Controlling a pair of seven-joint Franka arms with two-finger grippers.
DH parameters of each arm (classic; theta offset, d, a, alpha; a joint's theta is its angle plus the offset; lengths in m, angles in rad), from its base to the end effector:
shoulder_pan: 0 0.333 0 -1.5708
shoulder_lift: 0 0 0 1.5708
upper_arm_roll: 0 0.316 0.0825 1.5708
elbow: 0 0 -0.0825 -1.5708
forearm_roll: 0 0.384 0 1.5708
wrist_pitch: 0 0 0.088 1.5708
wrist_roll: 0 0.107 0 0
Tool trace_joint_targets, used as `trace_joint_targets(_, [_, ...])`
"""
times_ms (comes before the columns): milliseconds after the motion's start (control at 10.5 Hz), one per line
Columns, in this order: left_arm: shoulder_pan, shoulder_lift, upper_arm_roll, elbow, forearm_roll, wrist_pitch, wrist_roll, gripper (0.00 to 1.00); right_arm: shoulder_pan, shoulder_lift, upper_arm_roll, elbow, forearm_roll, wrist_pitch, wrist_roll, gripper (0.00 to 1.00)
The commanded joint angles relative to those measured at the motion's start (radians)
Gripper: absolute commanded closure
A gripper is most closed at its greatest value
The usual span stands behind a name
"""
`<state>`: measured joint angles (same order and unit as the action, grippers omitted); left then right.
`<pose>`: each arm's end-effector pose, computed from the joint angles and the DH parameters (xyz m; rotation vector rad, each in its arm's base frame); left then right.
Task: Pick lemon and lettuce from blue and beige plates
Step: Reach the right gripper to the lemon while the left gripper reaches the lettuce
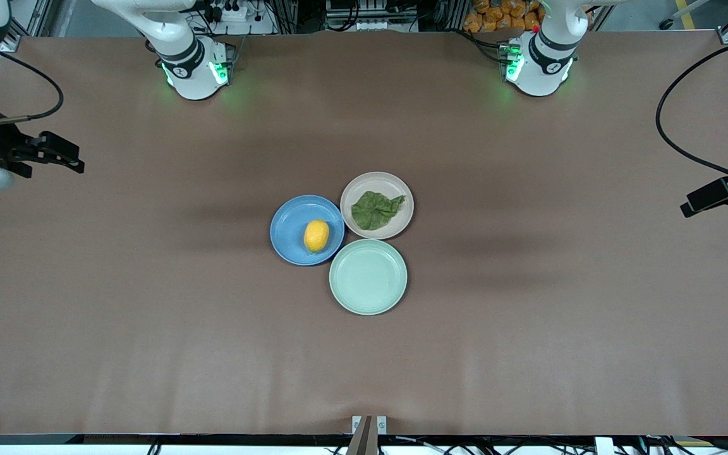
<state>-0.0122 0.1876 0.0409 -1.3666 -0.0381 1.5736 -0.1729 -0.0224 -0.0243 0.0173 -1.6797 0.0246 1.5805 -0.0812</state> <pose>0.6125 0.0110 0.6118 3.0941 0.3113 0.0269 0.5442 -0.0001 0.5874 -3.1099 -0.1166 0.1149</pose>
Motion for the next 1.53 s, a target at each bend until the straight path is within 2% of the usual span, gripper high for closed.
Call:
trace_joint_targets(0, [-0.008,-0.008,-0.022,-0.002,-0.031,-0.007,0.032,0.00,0.065,0.010,0.010,-0.027,-0.005,0.038,0.104,0.00])
trace_joint_targets(191, [-0.008,-0.007,-0.065,-0.008,-0.028,-0.007,0.032,0.00,0.157,0.043,0.010,-0.073,0.000,0.136,0.271,0.00])
trace_joint_targets(382, [-0.014,0.003,-0.126,-0.009,-0.031,-0.007,0.012,0.00,0.211,0.104,0.012,-0.077,0.001,0.199,0.346,0.00])
trace_joint_targets(574, [-0.032,0.029,-0.211,-0.022,-0.039,-0.007,-0.047,0.00,0.289,0.162,0.012,-0.077,0.001,0.257,0.482,0.00])
trace_joint_targets(765, [-0.111,0.103,-0.268,-0.020,-0.052,0.002,-0.170,0.00,0.340,0.227,0.027,-0.077,0.003,0.315,0.570,0.00])
trace_joint_targets(956, [-0.213,0.169,-0.269,-0.022,-0.066,0.029,-0.175,0.00,0.360,0.292,0.062,-0.077,0.003,0.392,0.667,0.00])
trace_joint_targets(1243, [-0.304,0.301,-0.269,-0.023,-0.115,0.092,-0.175,0.00,0.421,0.385,0.067,-0.077,0.003,0.496,0.802,0.00])
trace_joint_targets(1434, [-0.354,0.398,-0.269,-0.029,-0.149,0.205,-0.180,0.00,0.458,0.440,0.070,-0.077,0.003,0.594,0.903,0.00])
